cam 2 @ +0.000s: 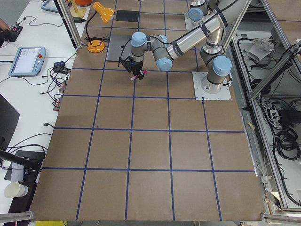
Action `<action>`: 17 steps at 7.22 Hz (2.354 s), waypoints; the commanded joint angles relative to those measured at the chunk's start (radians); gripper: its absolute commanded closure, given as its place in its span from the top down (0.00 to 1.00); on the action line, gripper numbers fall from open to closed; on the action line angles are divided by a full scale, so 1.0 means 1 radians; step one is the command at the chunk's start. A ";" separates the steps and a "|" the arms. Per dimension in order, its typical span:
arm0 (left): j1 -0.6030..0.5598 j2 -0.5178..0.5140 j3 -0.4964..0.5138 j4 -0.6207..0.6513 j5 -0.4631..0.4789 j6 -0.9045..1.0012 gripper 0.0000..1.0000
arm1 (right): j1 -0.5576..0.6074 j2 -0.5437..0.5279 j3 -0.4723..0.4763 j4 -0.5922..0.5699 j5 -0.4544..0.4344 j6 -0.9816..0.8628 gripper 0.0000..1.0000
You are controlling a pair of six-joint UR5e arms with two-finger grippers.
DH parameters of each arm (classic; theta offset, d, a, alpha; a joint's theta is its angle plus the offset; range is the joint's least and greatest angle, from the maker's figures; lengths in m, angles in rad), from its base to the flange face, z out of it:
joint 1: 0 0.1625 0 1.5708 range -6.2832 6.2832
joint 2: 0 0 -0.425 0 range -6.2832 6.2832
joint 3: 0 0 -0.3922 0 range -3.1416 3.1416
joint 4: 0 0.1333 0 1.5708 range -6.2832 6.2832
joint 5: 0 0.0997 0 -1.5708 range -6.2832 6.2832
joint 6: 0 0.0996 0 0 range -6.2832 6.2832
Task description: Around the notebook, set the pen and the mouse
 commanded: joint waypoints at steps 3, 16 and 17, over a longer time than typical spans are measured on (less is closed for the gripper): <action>-0.395 -0.029 0.045 0.017 0.001 -0.793 0.00 | 0.173 0.221 -0.222 0.042 0.031 0.136 0.36; -0.534 -0.050 0.152 -0.087 0.056 -0.682 1.00 | 0.263 0.055 -0.318 0.378 -0.041 0.283 1.00; -0.444 0.030 0.208 -0.211 -0.045 -0.548 1.00 | 0.315 -0.030 -0.311 0.434 -0.041 0.362 1.00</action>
